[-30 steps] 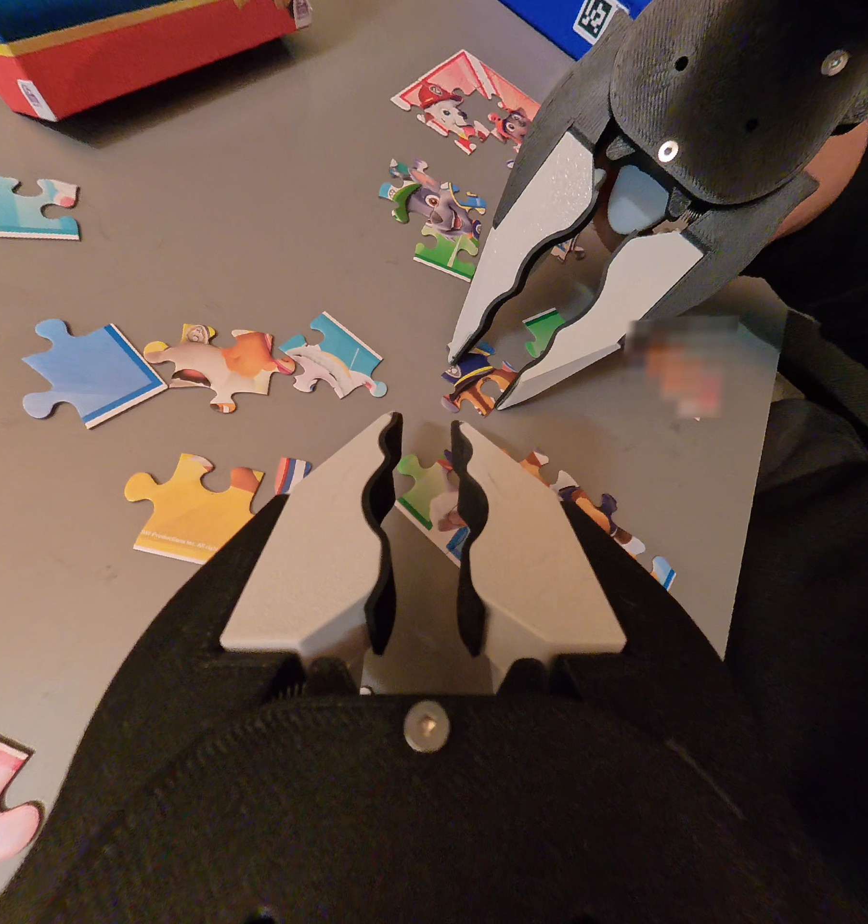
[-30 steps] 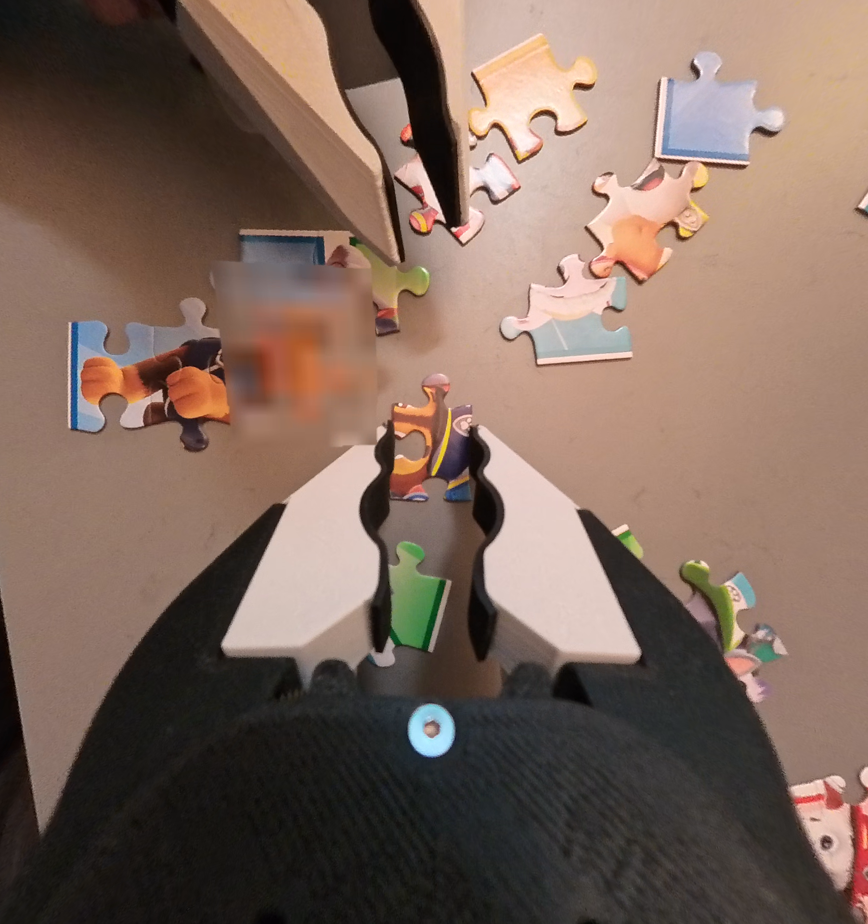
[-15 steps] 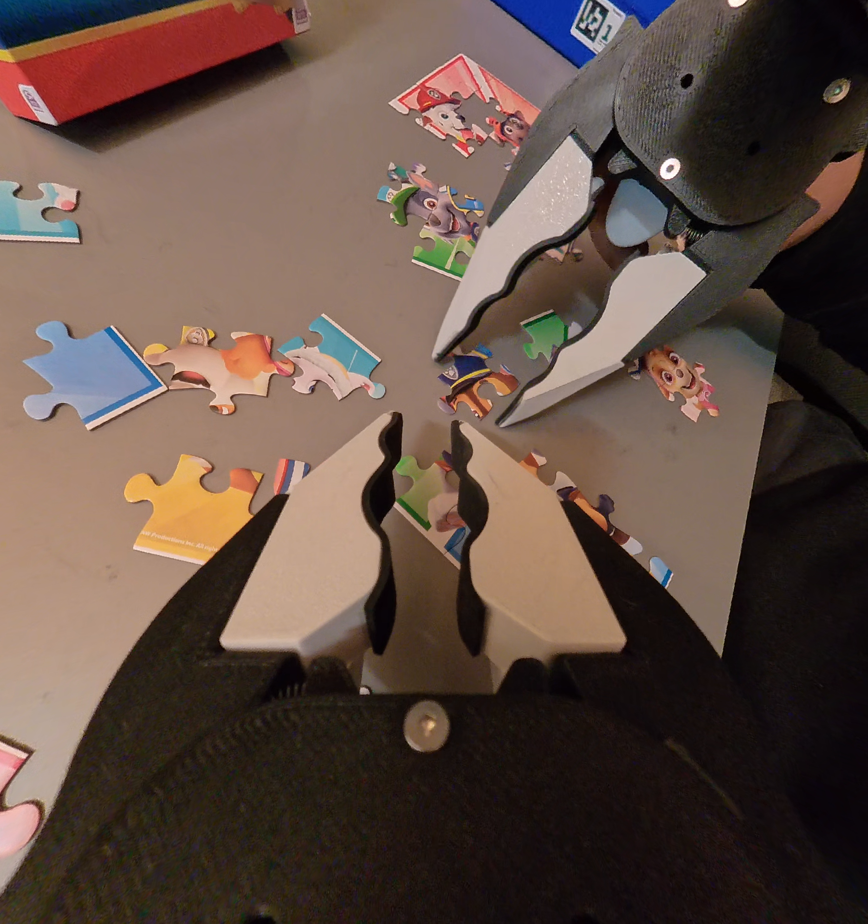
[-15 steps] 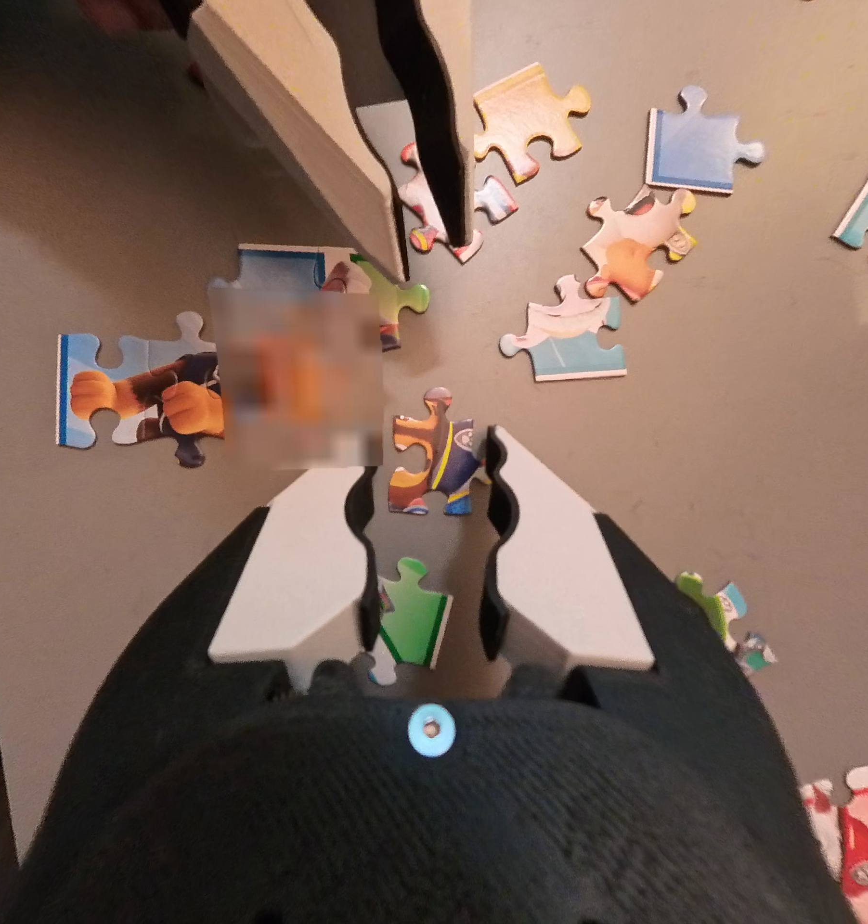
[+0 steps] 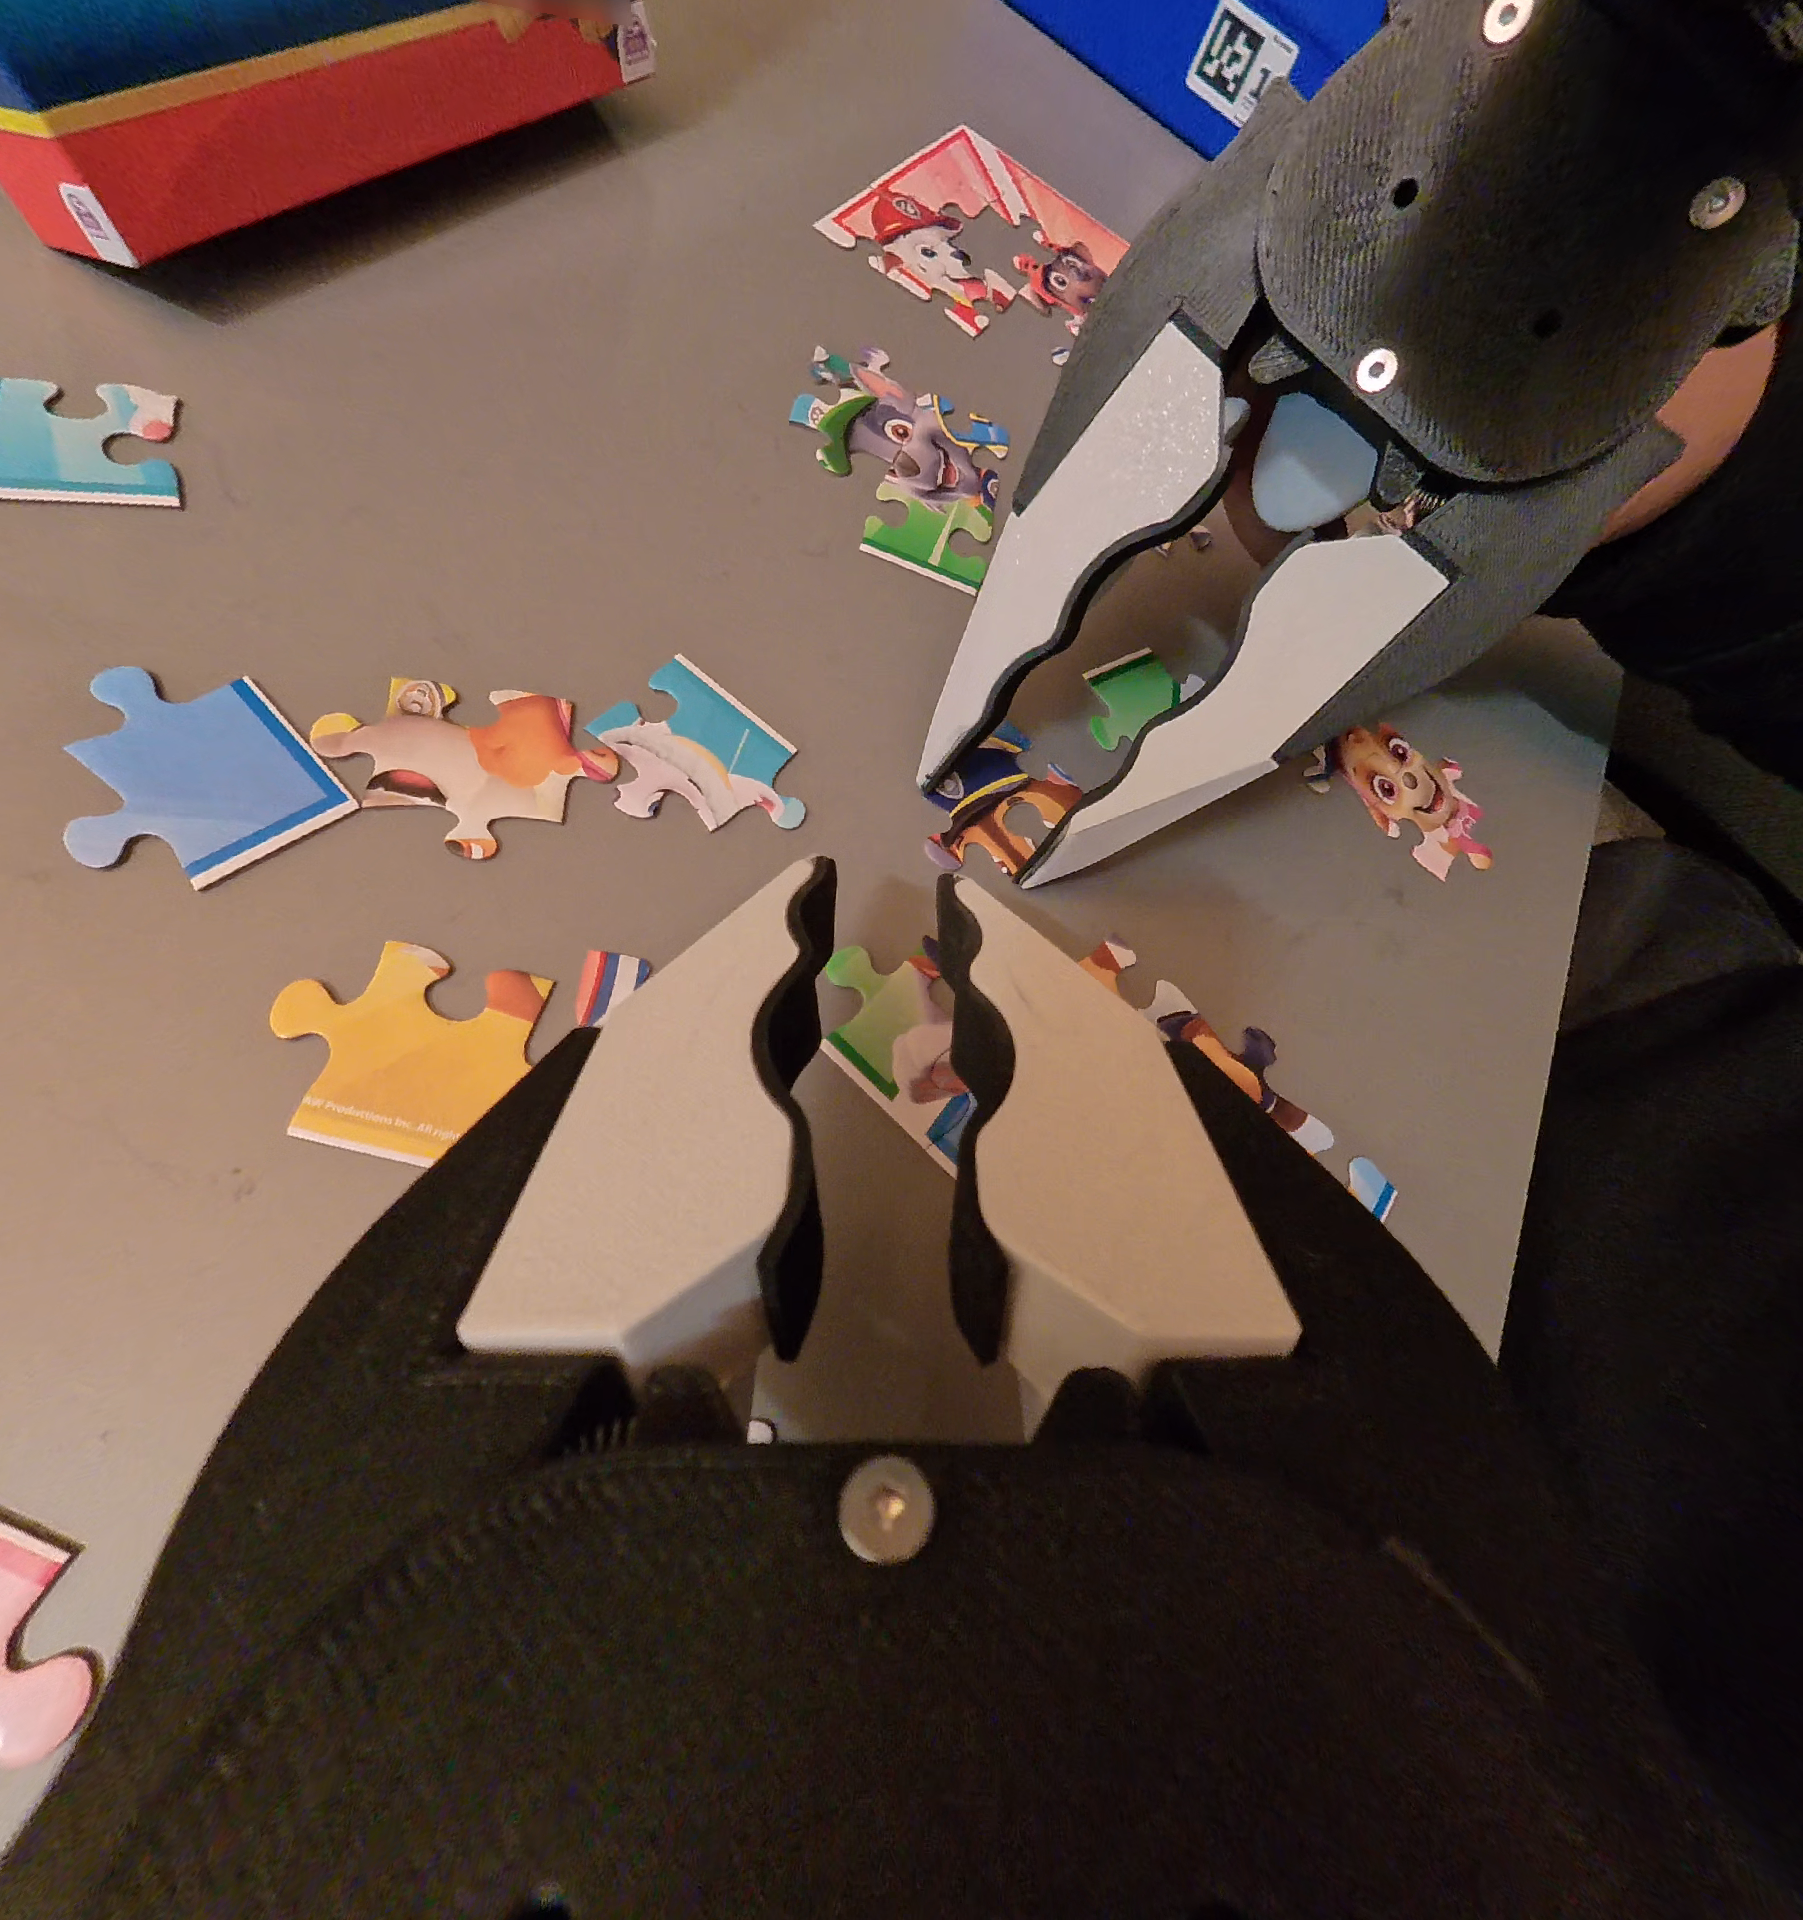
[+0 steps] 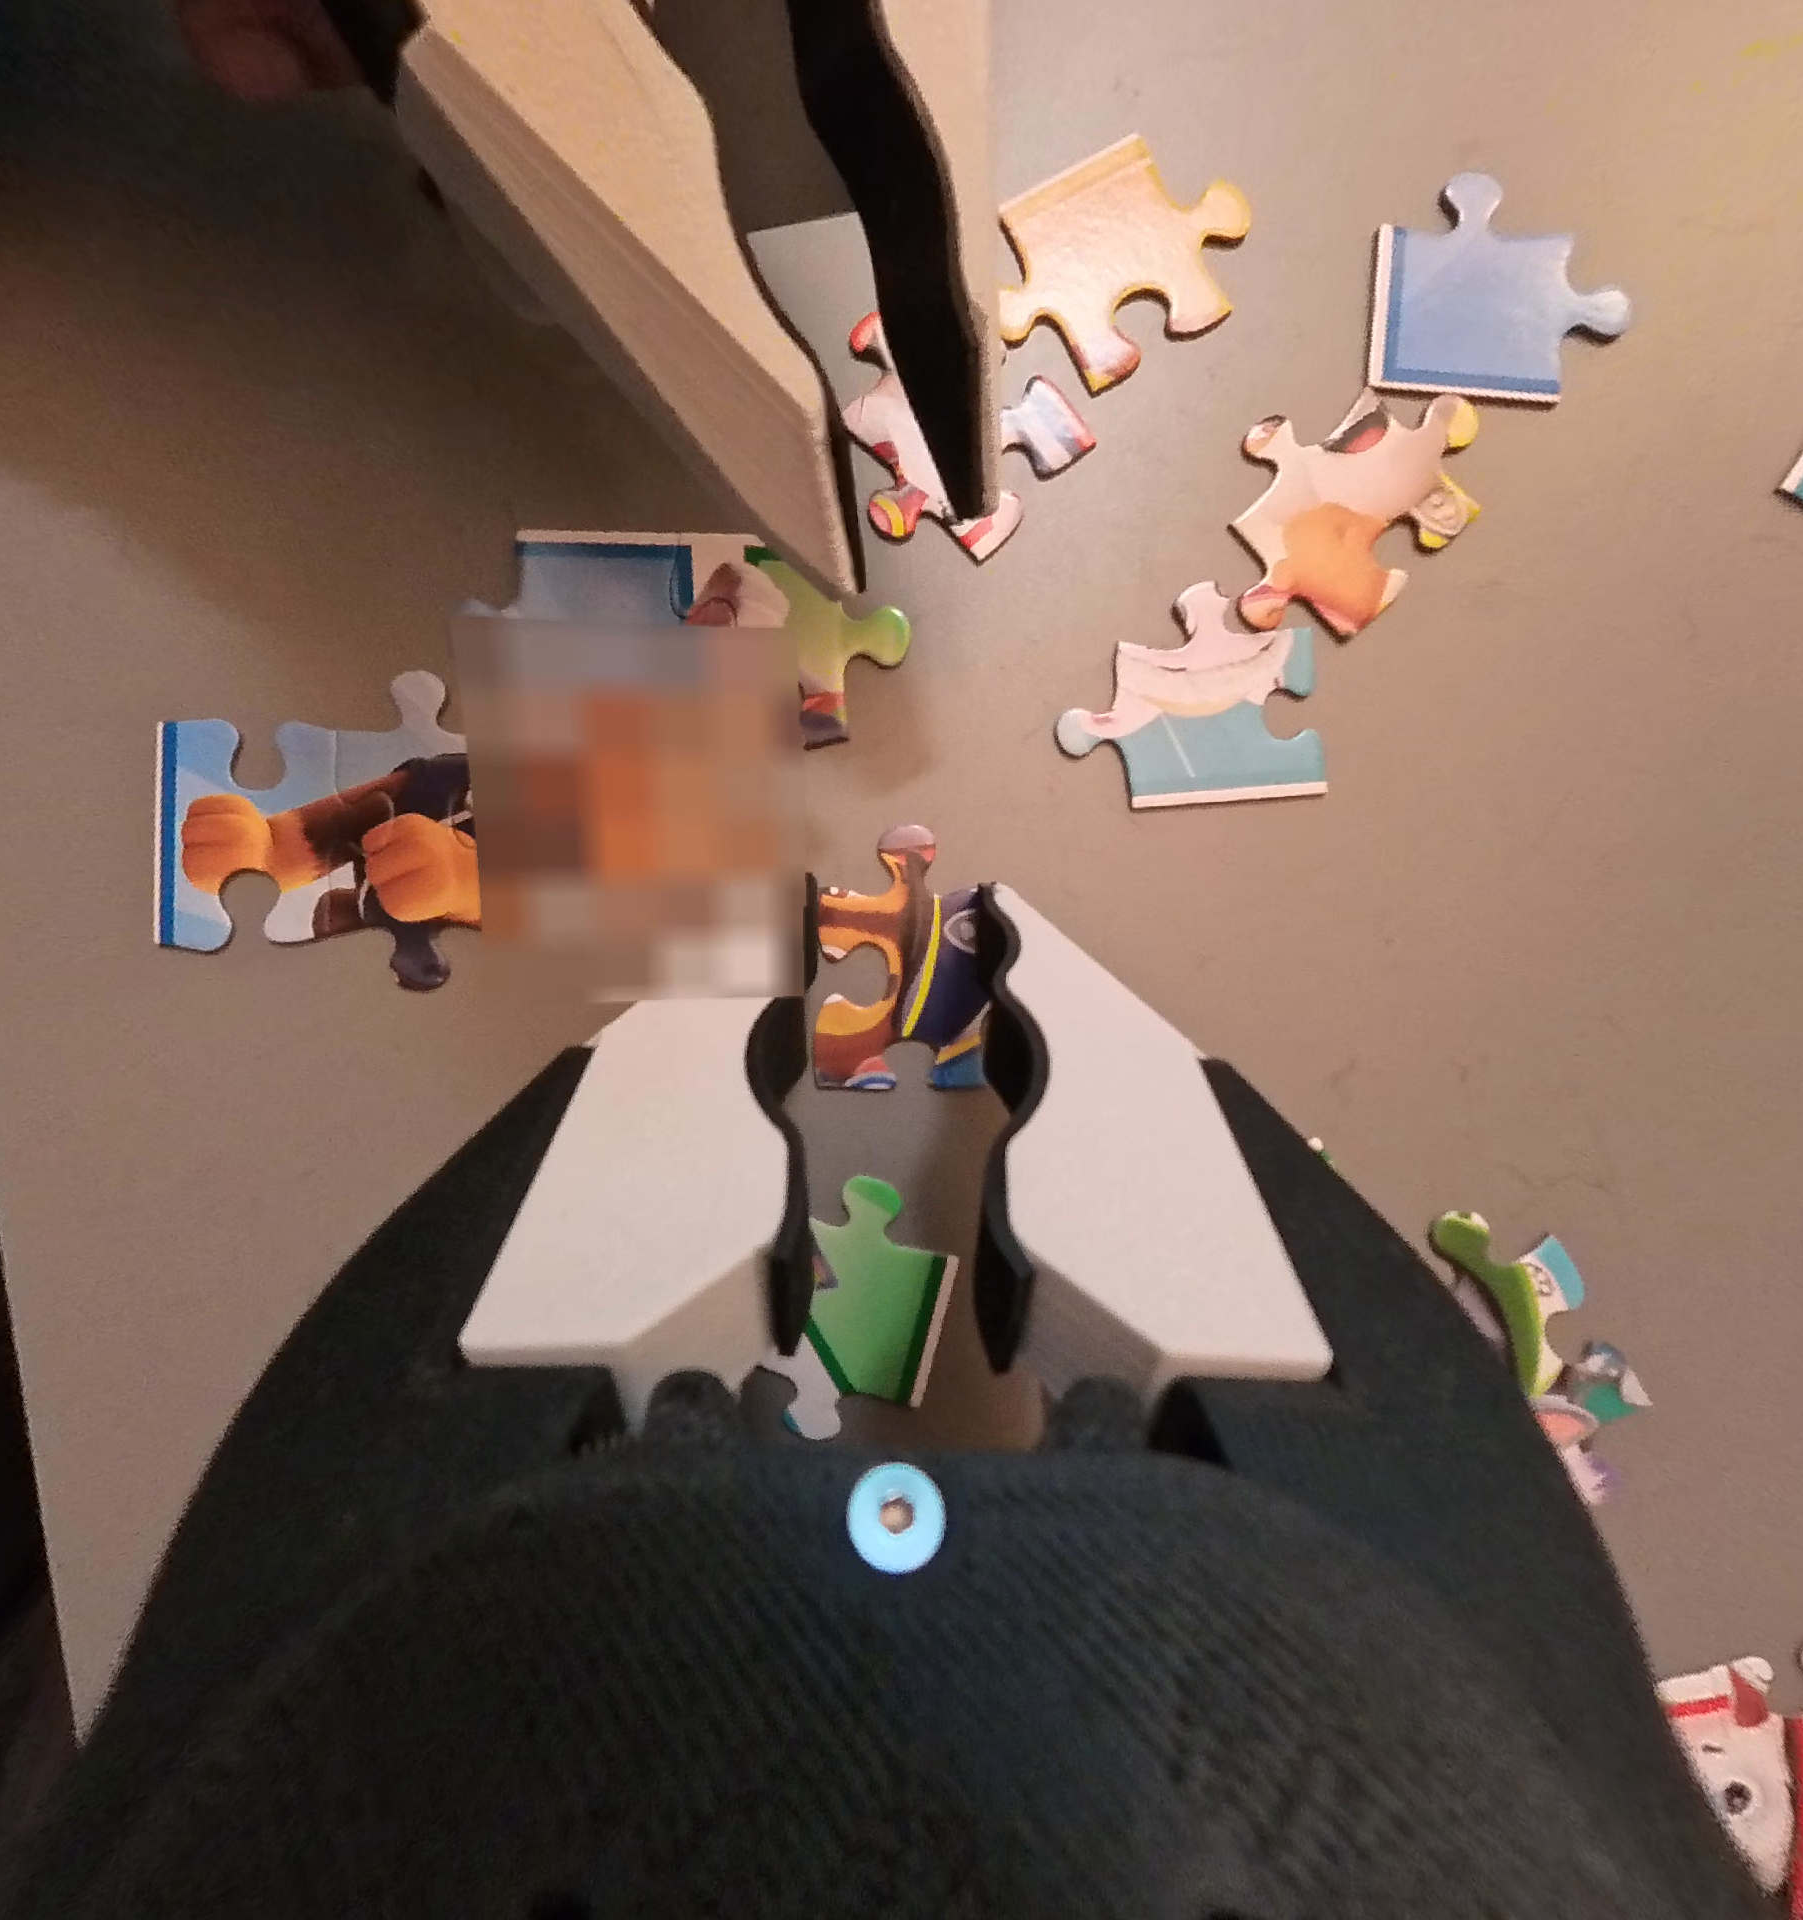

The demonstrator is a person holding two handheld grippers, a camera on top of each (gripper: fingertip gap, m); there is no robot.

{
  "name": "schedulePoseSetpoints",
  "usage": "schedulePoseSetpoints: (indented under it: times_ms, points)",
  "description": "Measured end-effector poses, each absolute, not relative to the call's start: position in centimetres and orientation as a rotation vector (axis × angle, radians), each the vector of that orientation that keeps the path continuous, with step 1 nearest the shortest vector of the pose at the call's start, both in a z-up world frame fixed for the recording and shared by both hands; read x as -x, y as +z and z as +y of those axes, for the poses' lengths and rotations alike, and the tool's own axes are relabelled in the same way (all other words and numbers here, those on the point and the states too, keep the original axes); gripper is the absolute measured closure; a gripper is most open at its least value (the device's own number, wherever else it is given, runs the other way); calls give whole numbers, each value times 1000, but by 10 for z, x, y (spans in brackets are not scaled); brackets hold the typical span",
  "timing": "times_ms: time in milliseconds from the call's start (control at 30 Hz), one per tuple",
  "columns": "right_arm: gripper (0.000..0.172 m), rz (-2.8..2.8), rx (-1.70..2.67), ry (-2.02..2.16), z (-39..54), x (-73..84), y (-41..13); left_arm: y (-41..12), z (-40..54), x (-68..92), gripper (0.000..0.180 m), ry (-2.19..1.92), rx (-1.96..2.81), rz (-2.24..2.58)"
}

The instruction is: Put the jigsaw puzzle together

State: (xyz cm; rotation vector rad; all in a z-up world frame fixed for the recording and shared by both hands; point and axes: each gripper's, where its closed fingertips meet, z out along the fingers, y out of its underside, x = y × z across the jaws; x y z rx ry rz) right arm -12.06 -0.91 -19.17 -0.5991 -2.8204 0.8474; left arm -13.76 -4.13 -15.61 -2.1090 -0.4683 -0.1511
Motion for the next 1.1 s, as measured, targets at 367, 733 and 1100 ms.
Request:
schedulePoseSetpoints:
  times_ms: [367,733,1100]
  points:
    - [148,-2824,580,826,-10,117,-191,-158,-42,137,164,-159,2115,-470]
    - [145,-2562,782,945,30,112,-162,-165,-30,131,164,-87,2167,-373]
    - [146,-2282,731,1234,69,89,-125,-177,-16,114,166,-7,2383,-55]
